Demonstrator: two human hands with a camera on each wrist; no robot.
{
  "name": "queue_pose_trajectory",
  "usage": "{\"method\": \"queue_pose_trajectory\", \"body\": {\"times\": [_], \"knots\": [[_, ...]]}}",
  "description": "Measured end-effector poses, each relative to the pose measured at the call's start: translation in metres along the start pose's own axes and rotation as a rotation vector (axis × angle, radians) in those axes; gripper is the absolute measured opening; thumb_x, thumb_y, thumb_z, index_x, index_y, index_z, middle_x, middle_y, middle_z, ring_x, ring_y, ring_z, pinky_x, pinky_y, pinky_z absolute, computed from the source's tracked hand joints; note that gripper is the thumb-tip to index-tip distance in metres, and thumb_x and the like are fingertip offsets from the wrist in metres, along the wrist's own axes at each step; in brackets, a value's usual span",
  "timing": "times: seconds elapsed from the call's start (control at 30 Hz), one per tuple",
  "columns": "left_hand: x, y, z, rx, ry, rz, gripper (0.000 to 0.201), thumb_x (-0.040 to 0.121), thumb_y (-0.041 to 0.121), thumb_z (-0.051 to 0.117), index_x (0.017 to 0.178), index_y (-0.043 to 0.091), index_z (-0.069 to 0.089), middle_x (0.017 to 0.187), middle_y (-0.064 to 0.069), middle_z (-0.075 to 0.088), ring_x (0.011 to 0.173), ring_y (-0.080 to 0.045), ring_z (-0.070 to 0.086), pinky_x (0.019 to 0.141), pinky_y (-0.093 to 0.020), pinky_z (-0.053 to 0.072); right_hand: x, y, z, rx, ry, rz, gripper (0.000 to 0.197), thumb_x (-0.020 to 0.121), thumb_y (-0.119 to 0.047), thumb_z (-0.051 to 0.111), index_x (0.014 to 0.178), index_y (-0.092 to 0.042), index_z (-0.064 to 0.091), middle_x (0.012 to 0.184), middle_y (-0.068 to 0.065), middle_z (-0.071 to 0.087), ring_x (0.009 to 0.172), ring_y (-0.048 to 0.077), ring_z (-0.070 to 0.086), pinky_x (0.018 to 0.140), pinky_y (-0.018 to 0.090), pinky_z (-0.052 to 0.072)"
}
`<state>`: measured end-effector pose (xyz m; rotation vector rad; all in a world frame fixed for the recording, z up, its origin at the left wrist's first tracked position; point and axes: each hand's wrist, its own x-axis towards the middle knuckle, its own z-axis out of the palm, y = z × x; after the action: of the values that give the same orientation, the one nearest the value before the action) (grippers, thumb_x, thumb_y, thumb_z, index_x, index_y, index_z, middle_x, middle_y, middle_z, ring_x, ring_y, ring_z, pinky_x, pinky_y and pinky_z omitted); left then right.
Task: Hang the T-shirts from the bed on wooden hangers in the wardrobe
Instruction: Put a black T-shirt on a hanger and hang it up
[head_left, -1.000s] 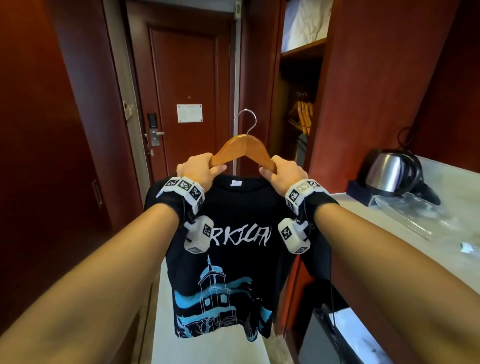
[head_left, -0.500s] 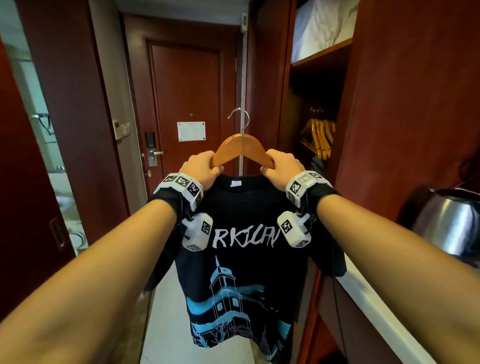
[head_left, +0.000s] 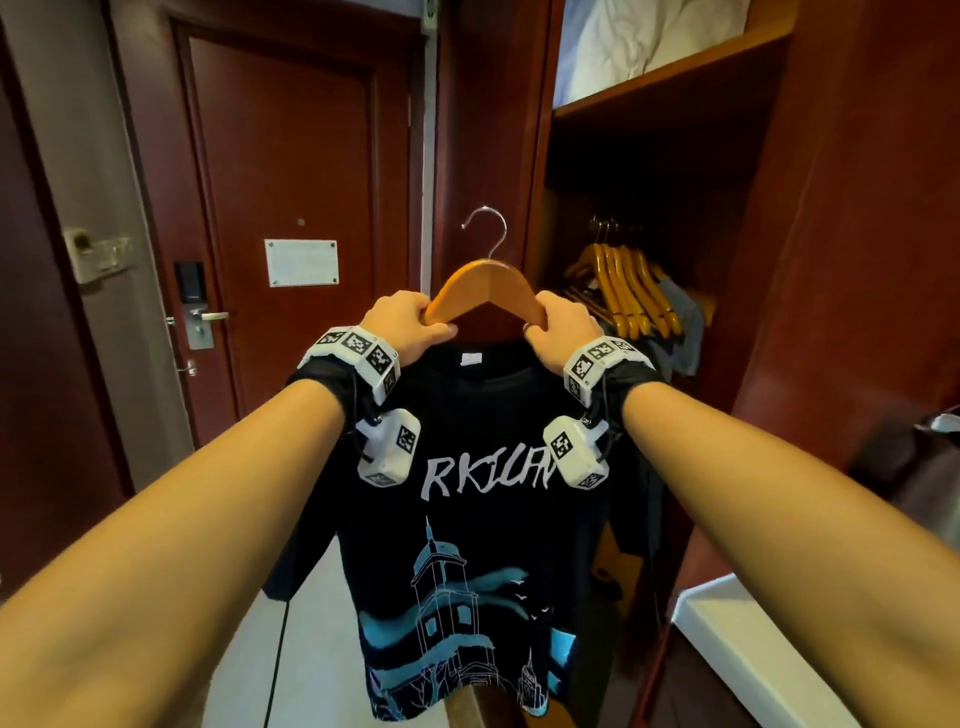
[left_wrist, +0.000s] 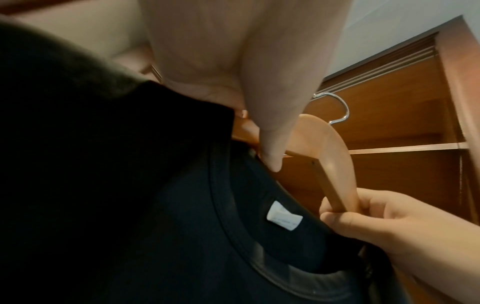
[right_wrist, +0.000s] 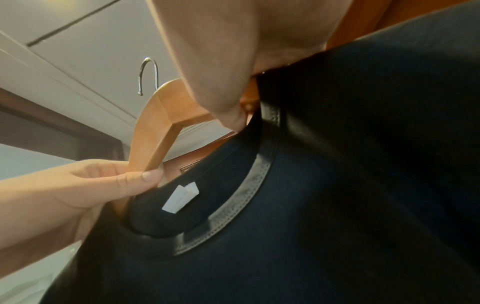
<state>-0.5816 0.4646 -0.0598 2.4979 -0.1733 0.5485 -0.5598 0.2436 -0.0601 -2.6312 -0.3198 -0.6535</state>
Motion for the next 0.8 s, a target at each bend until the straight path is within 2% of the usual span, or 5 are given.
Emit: {"method": "queue_pose_trajectory", "body": {"times": [0.27,0.47,0.67,0.73,0.8], "knots": [[0.111,-0.027,0.042,-0.042,-0.105,0.17,0.031,0.092,0.04,0.063,0.072,0.025,0.046,0.07,0.003,0.053,0.064,-0.015,0.052,0.058,-0.029,0.034,0.074,0.013,0.029,-0.11,0.043,0.187,0.011,0.092,-0.022,0.054,0.102,-0.022,0.049,0.093,0.002,0.057,0.094,0.032,0.06,0.087,0.043,0.046],[0.166,-0.024,0.089,-0.117,-0.188,0.261,0.029,0.092,0.04,0.064,0.077,0.021,0.049,0.073,0.001,0.055,0.071,-0.022,0.055,0.065,-0.033,0.037,0.103,0.045,0.037,-0.171,0.07,0.286,0.018,0.091,-0.028,0.061,0.101,-0.022,0.048,0.093,0.003,0.059,0.089,0.029,0.063,0.075,0.038,0.05],[0.23,-0.01,0.144,-0.192,-0.318,0.372,0.027,0.092,0.036,0.065,0.074,0.024,0.048,0.07,0.003,0.054,0.068,-0.018,0.054,0.061,-0.029,0.036,0.139,0.092,0.047,-0.248,0.108,0.444,0.028,0.092,-0.023,0.058,0.118,-0.017,0.051,0.108,0.011,0.065,0.1,0.036,0.063,0.08,0.04,0.049],[0.251,-0.004,0.162,-0.207,-0.371,0.414,0.025,0.092,0.034,0.065,0.075,0.024,0.051,0.072,0.002,0.054,0.069,-0.019,0.055,0.063,-0.029,0.038,0.152,0.112,0.048,-0.266,0.112,0.481,0.026,0.091,-0.022,0.058,0.116,-0.018,0.052,0.106,0.01,0.064,0.1,0.036,0.063,0.078,0.037,0.046],[0.272,0.002,0.179,-0.224,-0.428,0.456,0.019,0.092,0.034,0.065,0.082,0.019,0.058,0.077,-0.002,0.059,0.073,-0.02,0.057,0.064,-0.029,0.041,0.165,0.13,0.047,-0.261,0.129,0.538,0.021,0.088,-0.019,0.058,0.108,-0.02,0.054,0.097,0.006,0.061,0.098,0.034,0.062,0.086,0.041,0.049]]}}
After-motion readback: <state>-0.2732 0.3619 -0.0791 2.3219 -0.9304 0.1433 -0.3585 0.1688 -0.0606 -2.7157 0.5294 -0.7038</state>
